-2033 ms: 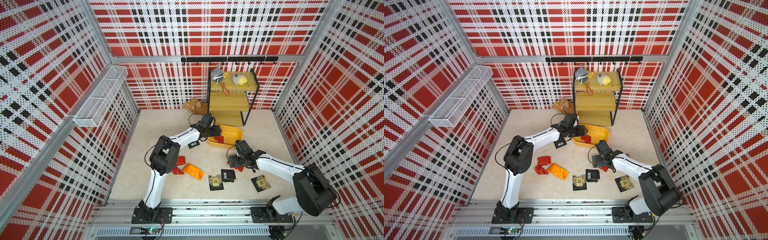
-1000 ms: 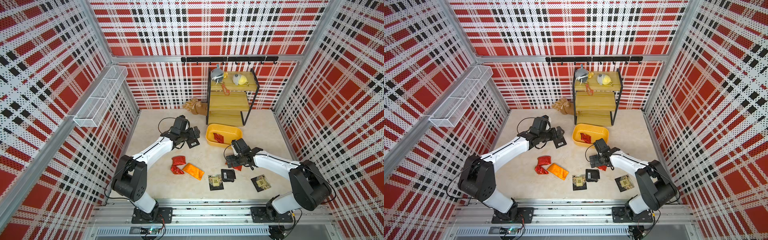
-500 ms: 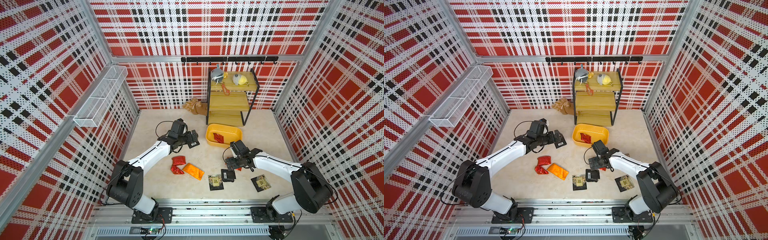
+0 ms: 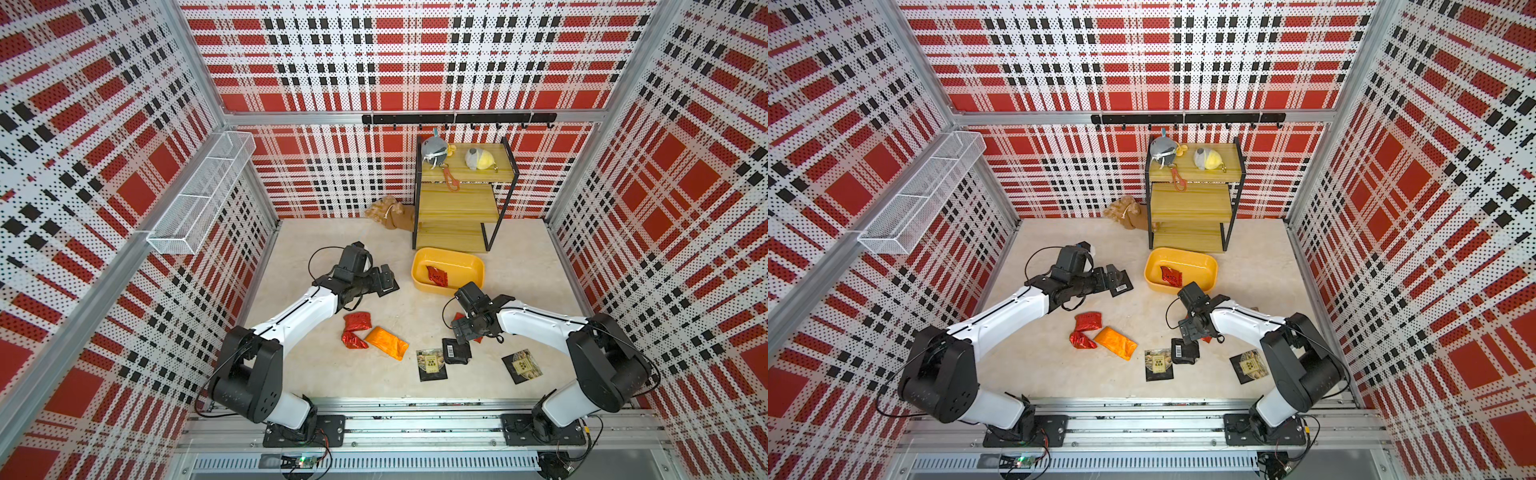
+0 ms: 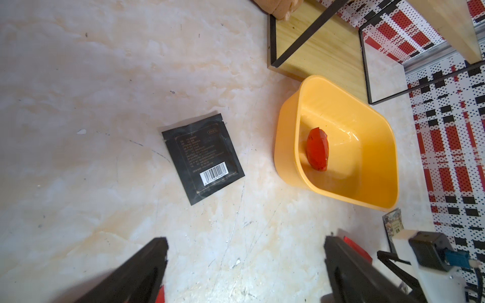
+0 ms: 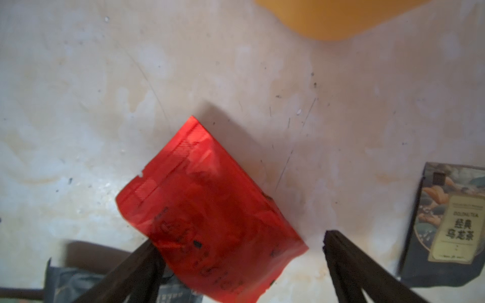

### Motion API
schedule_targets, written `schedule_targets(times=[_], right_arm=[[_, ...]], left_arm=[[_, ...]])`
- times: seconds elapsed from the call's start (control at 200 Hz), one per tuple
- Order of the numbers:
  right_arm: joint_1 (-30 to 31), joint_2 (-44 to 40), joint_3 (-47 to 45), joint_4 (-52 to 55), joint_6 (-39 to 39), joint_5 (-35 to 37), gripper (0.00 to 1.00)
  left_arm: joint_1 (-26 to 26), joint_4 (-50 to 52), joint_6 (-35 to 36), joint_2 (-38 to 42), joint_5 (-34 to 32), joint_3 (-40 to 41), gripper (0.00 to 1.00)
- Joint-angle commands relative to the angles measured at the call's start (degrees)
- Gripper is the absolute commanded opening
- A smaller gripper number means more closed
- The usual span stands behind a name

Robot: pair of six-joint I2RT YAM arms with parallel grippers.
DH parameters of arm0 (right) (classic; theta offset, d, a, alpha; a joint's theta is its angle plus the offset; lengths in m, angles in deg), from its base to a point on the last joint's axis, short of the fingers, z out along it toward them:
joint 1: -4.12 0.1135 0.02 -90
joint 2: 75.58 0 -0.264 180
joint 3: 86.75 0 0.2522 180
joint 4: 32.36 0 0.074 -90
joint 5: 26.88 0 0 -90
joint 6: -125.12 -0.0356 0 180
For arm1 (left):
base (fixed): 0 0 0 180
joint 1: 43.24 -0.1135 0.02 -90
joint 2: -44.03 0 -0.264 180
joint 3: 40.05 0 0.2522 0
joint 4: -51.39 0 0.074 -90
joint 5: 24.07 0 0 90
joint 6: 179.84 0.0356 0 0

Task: Put the tea bags into the storage box
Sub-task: Pick up the tea bag from the center of the board.

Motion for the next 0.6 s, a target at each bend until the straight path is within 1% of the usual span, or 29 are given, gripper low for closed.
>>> schedule_targets(times=[0.0,0.105,0.125,0.18,0.286,0.371,0.411,0.496,0.591], right_arm=[[-0.71,1.58,1.13,-1.6,0.94,0.28,1.0],[-1.34,1.97,1.57,-2.8,1.82,-0.65,1.0],[-1.41,2.19,1.78,-2.84,1.92,-2.26,1.0],[-1.89,2.72,2.17,-2.86,2.11,-3.06,1.0],[-2.09,3.39,2.11,-2.76,2.3,-4.22,1.0],[-2.14,3.35,1.76,-2.92,2.21,-5.64,0.97],[-2.18,3.29,1.54,-3.13,2.2,-6.32,0.94],[-2.14,3.28,1.47,-3.09,1.89,-6.74,0.91],[-2.18,3.39,1.65,-2.65,1.67,-6.85,0.84]], left_arm=[[-0.91,-0.74,0.55,2.21,0.07,1.36,0.99],[-1.06,-0.76,0.55,3.63,-0.01,2.76,0.99],[-1.13,-0.74,0.61,3.94,-0.03,3.07,0.99],[-1.41,-0.66,0.56,4.65,-0.2,3.87,0.99],[-1.91,0.92,1.11,6.29,-1.49,5.25,0.99],[-2.32,2.66,1.57,8.0,-3.21,6.59,0.99],[-2.62,3.51,1.75,8.88,-3.78,7.16,0.99],[-3.22,5.3,2.03,11.02,-4.92,8.35,0.99],[-3.99,7.18,2.21,13.27,-5.96,9.31,0.99]])
